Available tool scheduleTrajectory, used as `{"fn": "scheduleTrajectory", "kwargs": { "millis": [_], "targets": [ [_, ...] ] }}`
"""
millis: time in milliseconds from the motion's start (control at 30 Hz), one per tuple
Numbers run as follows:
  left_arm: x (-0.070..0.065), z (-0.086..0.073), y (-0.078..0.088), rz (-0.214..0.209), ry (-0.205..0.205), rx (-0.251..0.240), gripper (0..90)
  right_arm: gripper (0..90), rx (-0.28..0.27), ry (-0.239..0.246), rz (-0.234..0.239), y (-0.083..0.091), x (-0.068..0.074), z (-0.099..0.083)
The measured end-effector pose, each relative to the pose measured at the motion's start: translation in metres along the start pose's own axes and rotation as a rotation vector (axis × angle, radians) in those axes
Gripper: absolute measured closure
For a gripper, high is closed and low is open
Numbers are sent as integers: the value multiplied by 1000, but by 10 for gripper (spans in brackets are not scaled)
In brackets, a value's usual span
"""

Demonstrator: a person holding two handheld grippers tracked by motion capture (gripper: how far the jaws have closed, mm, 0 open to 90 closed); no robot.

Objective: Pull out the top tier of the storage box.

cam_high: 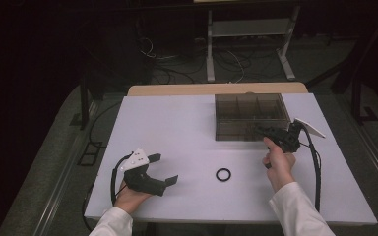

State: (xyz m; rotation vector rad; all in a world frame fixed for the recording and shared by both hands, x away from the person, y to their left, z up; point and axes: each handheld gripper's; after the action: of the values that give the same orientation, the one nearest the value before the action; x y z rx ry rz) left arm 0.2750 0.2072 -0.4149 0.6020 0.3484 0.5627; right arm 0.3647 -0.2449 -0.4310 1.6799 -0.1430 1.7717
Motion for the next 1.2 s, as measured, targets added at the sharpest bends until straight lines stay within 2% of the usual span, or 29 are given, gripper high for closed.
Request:
{"fn": "scheduleTrajectory", "kwargs": {
  "millis": [333, 667, 1200],
  "targets": [
    [2, 0, 1, -8, 24, -14, 0, 793, 6, 10, -6, 3, 0, -5],
    [2, 0, 0, -12, 22, -10, 0, 793, 1, 0, 18, 6, -2, -11],
    [2, 0, 0, -15, 26, -13, 0, 783, -4, 18, 3, 9, -1, -17]
  ]
}}
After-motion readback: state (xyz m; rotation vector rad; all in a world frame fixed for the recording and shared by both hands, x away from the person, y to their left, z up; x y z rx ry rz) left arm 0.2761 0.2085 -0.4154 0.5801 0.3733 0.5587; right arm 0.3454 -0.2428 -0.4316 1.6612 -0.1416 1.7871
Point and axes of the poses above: each handheld gripper's, and its own axes: y roughly backward along the jaws, z roughly out of its top, x roughly to its left, and after that the axes turned 13 degrees about x, right-handed
